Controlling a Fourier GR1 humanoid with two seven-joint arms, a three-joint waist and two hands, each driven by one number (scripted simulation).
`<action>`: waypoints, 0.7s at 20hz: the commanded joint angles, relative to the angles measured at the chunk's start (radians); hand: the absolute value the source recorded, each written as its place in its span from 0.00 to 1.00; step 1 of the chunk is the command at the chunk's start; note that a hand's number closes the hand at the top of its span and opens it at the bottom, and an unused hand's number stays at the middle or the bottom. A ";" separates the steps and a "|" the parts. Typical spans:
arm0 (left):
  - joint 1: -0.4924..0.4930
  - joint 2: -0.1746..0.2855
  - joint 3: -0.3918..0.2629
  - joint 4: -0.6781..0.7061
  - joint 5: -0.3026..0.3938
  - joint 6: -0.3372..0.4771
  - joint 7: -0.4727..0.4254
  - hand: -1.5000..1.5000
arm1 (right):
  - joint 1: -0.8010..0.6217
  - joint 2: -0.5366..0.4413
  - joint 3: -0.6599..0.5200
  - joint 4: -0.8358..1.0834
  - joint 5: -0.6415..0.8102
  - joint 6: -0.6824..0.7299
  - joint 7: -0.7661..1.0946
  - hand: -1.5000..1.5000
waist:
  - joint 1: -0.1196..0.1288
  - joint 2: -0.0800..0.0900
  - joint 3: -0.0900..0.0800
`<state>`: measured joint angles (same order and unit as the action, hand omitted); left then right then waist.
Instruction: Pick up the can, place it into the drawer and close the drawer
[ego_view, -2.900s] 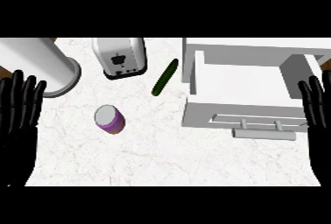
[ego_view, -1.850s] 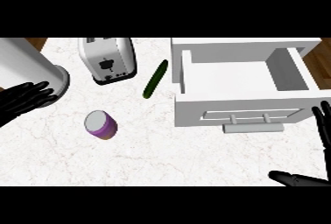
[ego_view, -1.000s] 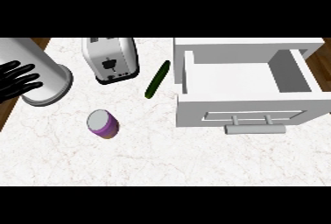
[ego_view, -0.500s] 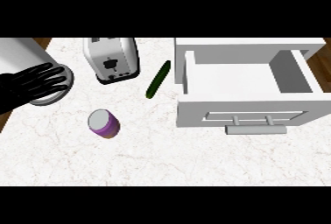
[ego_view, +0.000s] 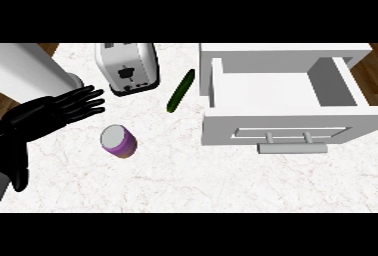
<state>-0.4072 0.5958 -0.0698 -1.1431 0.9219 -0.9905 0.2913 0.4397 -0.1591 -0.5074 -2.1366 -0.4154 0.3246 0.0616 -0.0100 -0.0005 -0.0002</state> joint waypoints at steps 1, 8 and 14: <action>-0.002 -0.039 0.051 0.073 -0.114 -0.063 -0.030 0.00 | 0.011 0.017 -0.040 -0.015 -0.048 0.037 0.010 0.00 | -0.001 0.001 0.000; 0.005 -0.157 0.111 0.158 -0.418 -0.074 -0.195 0.00 | -0.014 0.008 -0.084 -0.011 -0.033 0.046 0.040 0.00 | -0.004 0.003 -0.001; 0.029 -0.210 0.137 0.191 -0.645 -0.035 -0.381 0.00 | 0.030 0.062 -0.107 -0.003 -0.012 0.123 -0.004 0.00 | -0.004 0.002 -0.001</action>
<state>-0.3949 0.4126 0.0447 -1.0006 0.4206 -1.0095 0.0356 0.4617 -0.1096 -0.5906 -2.1497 -0.4395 0.4197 0.0704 -0.0134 0.0015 -0.0009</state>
